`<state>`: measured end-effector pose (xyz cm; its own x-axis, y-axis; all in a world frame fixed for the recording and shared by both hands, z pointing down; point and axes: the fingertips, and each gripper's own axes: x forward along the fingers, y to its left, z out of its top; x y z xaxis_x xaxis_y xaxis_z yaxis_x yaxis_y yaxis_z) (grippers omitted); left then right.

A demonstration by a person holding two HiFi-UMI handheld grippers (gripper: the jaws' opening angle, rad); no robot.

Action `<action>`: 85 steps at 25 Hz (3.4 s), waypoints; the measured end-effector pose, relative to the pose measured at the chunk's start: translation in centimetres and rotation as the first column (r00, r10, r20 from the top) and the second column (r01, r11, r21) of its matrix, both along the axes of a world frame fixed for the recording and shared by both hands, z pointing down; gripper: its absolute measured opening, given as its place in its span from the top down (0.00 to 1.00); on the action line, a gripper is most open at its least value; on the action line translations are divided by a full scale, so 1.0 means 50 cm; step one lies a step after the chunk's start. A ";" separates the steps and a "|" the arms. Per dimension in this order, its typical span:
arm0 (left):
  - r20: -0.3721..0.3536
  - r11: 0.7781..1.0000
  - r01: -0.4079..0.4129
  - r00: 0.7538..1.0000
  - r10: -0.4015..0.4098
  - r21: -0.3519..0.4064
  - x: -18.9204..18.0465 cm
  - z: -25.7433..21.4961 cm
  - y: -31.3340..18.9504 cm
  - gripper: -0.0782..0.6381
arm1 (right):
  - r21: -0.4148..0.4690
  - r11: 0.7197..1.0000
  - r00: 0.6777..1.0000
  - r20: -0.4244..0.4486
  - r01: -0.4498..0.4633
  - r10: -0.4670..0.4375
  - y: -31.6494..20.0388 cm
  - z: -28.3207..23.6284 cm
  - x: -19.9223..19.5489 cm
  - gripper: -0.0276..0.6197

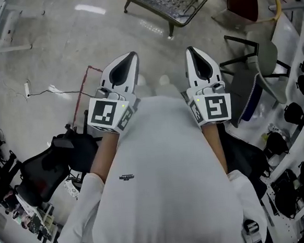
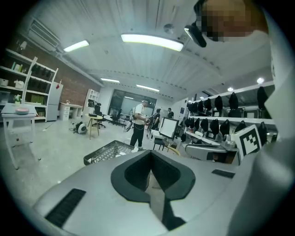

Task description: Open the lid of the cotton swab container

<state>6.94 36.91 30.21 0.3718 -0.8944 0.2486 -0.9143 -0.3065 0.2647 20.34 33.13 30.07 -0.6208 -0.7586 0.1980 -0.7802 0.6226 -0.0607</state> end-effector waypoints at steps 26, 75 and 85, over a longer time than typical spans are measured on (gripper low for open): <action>-0.045 0.997 0.030 0.999 -0.027 0.070 -0.245 0.007 0.012 0.89 | 0.069 0.997 0.999 0.016 -0.036 0.035 -0.014 0.004 -0.189 0.96; 0.151 0.998 -0.040 0.987 0.047 -0.046 -0.206 0.103 -0.840 0.88 | -0.012 0.996 0.995 -0.031 0.089 -0.090 -0.903 0.099 -0.237 0.95; 0.253 0.989 -0.151 0.956 0.147 -0.004 -0.194 0.250 -0.897 0.65 | -0.054 0.985 0.986 -0.034 0.162 -0.164 -0.936 0.198 -0.274 0.95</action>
<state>-2.74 -7.92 42.73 0.4282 -0.8381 0.3380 -0.8943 -0.4467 0.0255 6.66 -13.66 39.95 -0.7269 -0.6357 0.2599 -0.6705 0.7388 -0.0680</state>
